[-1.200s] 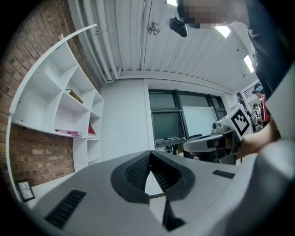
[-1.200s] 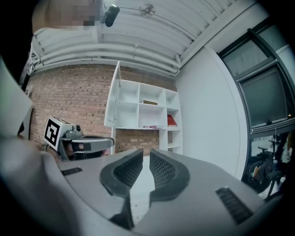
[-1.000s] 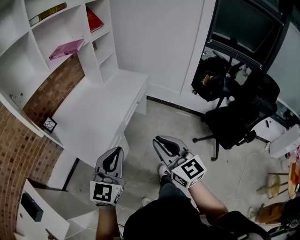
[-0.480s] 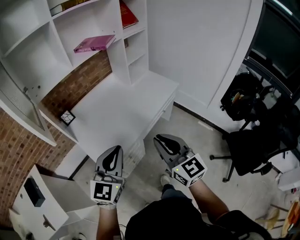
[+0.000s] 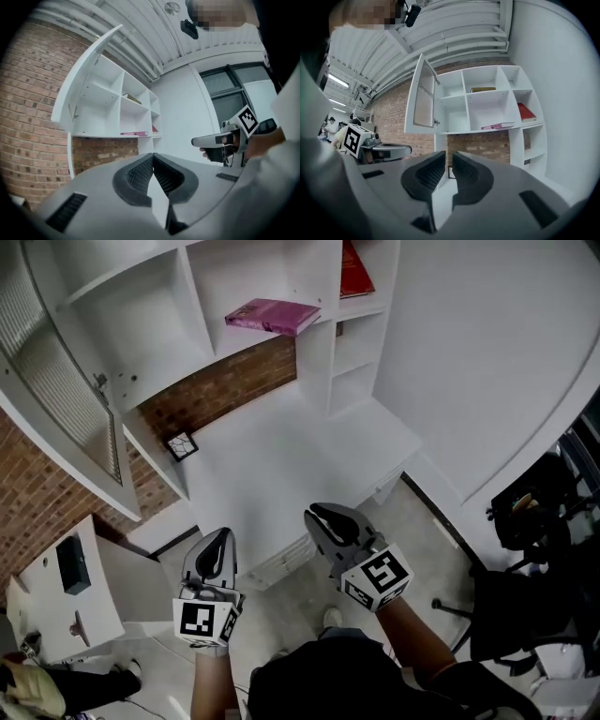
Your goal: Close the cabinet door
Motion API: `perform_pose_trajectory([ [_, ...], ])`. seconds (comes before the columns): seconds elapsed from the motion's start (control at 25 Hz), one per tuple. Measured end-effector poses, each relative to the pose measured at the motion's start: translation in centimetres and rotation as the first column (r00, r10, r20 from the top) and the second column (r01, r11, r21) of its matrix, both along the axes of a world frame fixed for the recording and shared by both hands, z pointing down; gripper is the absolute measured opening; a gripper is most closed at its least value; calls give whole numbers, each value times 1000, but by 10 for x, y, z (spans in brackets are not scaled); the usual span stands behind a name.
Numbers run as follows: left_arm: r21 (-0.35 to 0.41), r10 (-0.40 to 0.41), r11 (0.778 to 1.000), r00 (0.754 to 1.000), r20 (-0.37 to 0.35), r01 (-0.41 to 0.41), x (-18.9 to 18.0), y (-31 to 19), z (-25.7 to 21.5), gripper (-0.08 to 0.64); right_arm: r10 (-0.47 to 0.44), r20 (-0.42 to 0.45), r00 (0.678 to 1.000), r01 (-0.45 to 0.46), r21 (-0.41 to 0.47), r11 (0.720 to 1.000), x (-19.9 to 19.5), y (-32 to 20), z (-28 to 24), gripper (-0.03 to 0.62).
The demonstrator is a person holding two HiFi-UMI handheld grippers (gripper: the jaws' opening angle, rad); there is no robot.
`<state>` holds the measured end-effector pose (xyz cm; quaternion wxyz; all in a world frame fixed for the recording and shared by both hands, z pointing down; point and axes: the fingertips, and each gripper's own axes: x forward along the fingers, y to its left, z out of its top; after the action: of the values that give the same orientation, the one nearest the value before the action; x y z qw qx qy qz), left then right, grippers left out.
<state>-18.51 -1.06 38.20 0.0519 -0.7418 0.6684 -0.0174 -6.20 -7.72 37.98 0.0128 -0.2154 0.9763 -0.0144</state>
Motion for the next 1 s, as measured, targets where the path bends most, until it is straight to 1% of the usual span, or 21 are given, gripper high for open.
perform_pose_trajectory([
  [0.12,-2,-96,995,995,-23,96,-17,2,0,9,-87,-4,996,87,1,996,-19,-8,1,51],
  [0.2,-2,-167,986,986,-24,167,-25,7,0,9,-139,-10,990,139,1,990,-29,-11,2,51],
  [0.32,8,-262,965,965,-24,262,-34,15,0,9,-214,-13,977,214,-7,977,-39,-15,5,51],
  [0.44,6,-354,935,935,-29,354,-43,24,-2,9,-281,-6,960,280,-16,960,-49,-18,6,51],
  [0.6,17,-416,909,909,-12,416,-49,34,-2,9,-344,-7,939,344,-21,939,-61,-18,6,51],
  [0.72,22,-468,883,884,-8,468,-57,41,-7,9,-372,-4,928,372,-20,928,-69,-17,4,51],
  [0.84,72,-510,858,860,17,508,-72,50,-17,11,-389,-1,921,389,-19,921,-78,-17,1,51],
  [0.92,77,-529,847,849,23,526,-80,55,-22,11,-394,2,919,394,-18,919,-83,-15,-1,51],
  [1.0,87,-539,841,842,30,535,-89,60,-27,11,-395,2,919,395,-15,919,-88,-14,-4,51],
])
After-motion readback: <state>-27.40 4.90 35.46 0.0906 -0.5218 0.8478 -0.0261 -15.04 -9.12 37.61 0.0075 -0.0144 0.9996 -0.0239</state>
